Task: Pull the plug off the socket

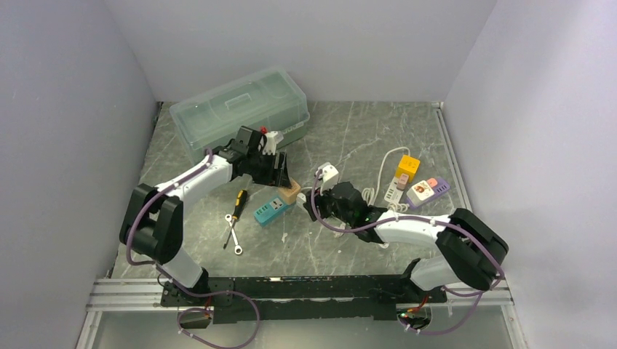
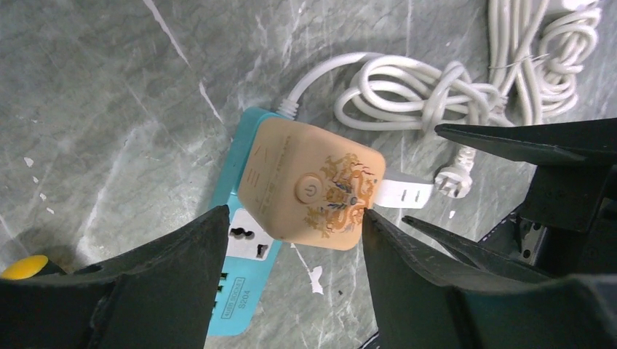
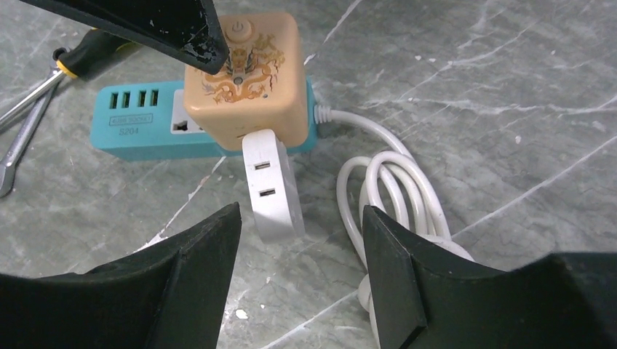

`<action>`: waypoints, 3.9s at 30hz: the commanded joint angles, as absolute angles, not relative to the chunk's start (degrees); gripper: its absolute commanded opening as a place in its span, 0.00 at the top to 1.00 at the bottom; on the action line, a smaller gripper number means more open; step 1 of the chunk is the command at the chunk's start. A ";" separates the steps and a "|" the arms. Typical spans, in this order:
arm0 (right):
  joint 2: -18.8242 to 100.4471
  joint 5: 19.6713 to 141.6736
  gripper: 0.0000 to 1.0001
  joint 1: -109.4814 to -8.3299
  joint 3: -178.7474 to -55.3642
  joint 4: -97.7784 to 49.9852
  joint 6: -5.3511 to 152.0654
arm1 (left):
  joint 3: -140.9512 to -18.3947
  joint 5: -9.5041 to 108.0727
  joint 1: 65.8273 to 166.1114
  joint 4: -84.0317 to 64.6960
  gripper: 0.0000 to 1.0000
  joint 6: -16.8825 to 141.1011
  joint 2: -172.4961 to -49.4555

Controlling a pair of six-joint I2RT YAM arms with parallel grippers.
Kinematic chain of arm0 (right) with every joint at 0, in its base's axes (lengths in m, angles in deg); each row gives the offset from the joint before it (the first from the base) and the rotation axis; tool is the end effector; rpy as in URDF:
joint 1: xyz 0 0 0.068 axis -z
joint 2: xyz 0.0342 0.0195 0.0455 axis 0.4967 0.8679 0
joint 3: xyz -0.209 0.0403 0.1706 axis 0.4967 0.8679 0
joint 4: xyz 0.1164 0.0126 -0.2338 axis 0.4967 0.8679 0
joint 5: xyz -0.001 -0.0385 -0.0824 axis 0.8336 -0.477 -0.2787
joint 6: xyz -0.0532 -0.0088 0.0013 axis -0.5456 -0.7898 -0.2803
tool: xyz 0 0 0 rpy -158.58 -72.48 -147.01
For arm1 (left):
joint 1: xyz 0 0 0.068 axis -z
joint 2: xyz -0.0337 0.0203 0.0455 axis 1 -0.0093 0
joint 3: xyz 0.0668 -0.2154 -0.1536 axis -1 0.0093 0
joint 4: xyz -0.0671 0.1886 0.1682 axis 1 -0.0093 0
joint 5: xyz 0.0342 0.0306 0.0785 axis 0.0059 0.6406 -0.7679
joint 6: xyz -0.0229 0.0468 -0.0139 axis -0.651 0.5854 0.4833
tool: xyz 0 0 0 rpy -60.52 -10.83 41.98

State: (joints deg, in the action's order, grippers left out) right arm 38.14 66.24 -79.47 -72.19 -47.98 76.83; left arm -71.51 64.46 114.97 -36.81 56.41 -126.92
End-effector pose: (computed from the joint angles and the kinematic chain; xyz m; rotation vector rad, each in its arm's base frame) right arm 0.1820 0.2078 0.1866 -0.6114 1.9384 0.5531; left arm 0.2976 -0.1576 0.2337 0.3638 2.5387 -0.8119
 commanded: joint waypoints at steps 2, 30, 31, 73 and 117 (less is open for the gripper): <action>39.42 67.80 0.35 -79.81 -73.34 -51.79 78.01 | -74.75 62.11 116.41 -40.16 0.31 58.29 -128.66; 48.46 58.00 0.49 -85.37 -81.45 -42.93 78.85 | -78.65 52.26 120.92 -49.31 0.51 61.46 -136.09; 48.56 58.00 0.49 -85.41 -81.45 -42.62 79.08 | -78.82 51.73 120.91 -49.57 0.51 61.64 -136.19; 50.63 53.90 0.86 -86.56 -82.87 -43.13 76.82 | -80.20 48.04 121.17 -52.19 0.55 63.39 -139.58; 46.69 64.28 1.00 -79.06 -79.89 -43.20 79.06 | -80.80 47.25 121.54 -52.29 0.56 64.18 -141.55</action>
